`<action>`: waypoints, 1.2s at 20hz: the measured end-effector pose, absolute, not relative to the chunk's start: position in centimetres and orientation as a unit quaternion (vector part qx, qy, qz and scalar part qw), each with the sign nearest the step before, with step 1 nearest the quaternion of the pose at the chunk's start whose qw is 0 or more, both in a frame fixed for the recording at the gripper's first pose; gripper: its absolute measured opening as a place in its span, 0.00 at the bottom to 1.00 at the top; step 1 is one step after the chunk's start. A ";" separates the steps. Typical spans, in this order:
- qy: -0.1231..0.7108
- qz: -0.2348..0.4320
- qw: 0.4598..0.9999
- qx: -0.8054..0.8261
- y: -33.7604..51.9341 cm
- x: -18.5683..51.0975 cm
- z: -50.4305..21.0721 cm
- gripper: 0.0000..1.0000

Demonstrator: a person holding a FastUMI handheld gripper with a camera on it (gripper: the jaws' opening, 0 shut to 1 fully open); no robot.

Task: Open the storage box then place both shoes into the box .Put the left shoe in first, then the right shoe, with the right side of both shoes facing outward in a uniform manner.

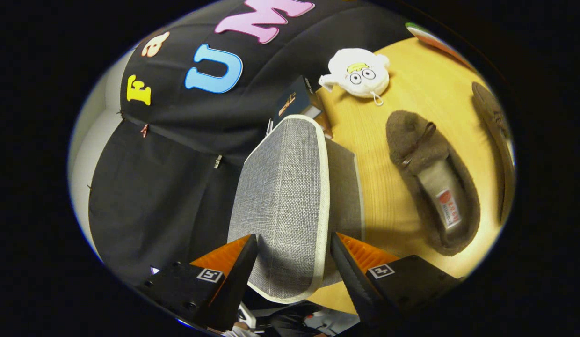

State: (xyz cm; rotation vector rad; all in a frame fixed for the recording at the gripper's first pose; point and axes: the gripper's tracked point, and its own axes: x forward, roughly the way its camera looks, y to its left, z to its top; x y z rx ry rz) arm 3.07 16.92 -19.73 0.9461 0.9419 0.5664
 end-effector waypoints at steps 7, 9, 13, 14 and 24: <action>0.467 0.264 0.701 0.470 17.1 3.1 -19.8 0.75; 0.476 0.265 0.690 0.477 16.9 3.0 -19.7 0.71; 0.487 0.269 0.665 0.499 16.9 2.9 -18.5 0.45; 0.489 0.267 0.660 0.504 17.1 3.0 -18.4 0.34; 0.472 0.281 0.685 0.479 16.9 3.3 -16.9 0.05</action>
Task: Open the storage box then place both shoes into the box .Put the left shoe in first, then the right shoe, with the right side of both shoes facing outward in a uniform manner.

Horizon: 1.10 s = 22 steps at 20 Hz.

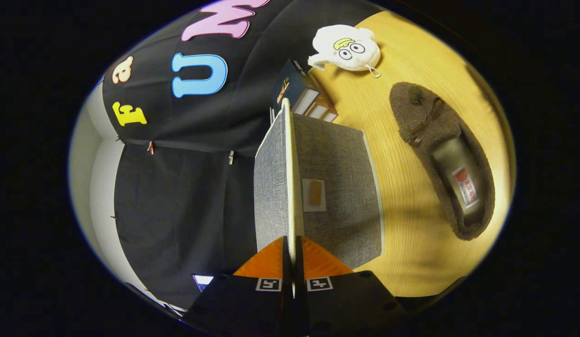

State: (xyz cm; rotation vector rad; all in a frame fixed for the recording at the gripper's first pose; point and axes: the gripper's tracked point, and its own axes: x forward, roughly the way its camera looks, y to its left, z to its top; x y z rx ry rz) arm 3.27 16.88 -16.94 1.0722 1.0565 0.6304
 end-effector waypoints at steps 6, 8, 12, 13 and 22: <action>0.446 0.304 0.688 0.484 18.0 4.4 -12.4 0.05; 0.444 0.313 0.692 0.476 18.8 4.6 -11.1 0.05; 0.434 0.335 0.683 0.482 21.3 5.1 -8.3 0.05; 0.433 0.340 0.680 0.484 22.1 5.2 -7.6 0.04; 0.419 0.375 0.677 0.476 28.7 5.7 -3.1 0.05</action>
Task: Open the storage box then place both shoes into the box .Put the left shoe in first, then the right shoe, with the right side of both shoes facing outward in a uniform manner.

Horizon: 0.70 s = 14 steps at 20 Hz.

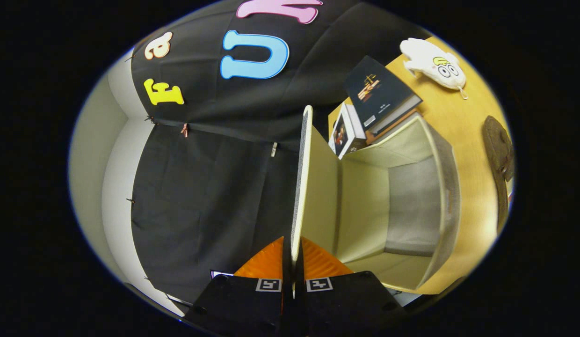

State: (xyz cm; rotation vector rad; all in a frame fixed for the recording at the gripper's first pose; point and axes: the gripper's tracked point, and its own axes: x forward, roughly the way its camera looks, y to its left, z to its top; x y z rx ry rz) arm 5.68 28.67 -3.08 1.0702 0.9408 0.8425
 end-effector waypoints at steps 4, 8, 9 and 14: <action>0.420 0.392 0.674 0.464 32.5 5.2 -1.8 0.04; 0.422 0.405 0.677 0.447 36.5 4.5 -1.6 0.05; 0.423 0.408 0.676 0.444 37.5 4.3 -1.6 0.05; 0.433 0.409 0.674 0.437 42.2 4.3 -2.5 0.05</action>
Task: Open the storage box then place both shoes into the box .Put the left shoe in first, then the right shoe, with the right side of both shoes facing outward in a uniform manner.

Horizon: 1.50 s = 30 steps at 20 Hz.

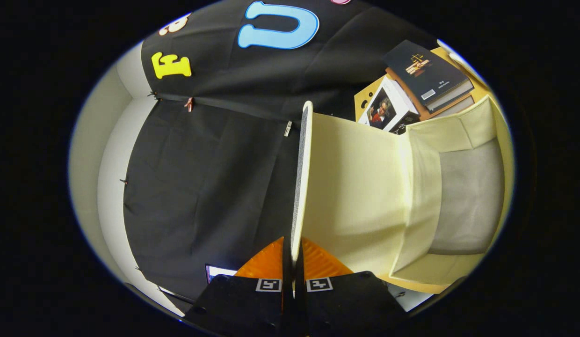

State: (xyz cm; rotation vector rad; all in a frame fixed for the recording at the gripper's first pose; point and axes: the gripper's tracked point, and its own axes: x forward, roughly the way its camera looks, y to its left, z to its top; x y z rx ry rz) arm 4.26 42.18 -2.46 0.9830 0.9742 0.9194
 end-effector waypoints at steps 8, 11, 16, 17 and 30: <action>0.459 0.395 0.677 0.419 47.4 4.0 -5.1 0.05; 0.461 0.395 0.688 0.397 47.9 3.6 -5.8 0.05; 0.399 0.393 0.746 0.359 45.9 4.8 -4.9 0.97; 0.386 0.397 0.755 0.352 45.0 4.8 -3.9 0.97; 0.196 0.296 0.928 0.110 21.7 7.8 -1.5 0.97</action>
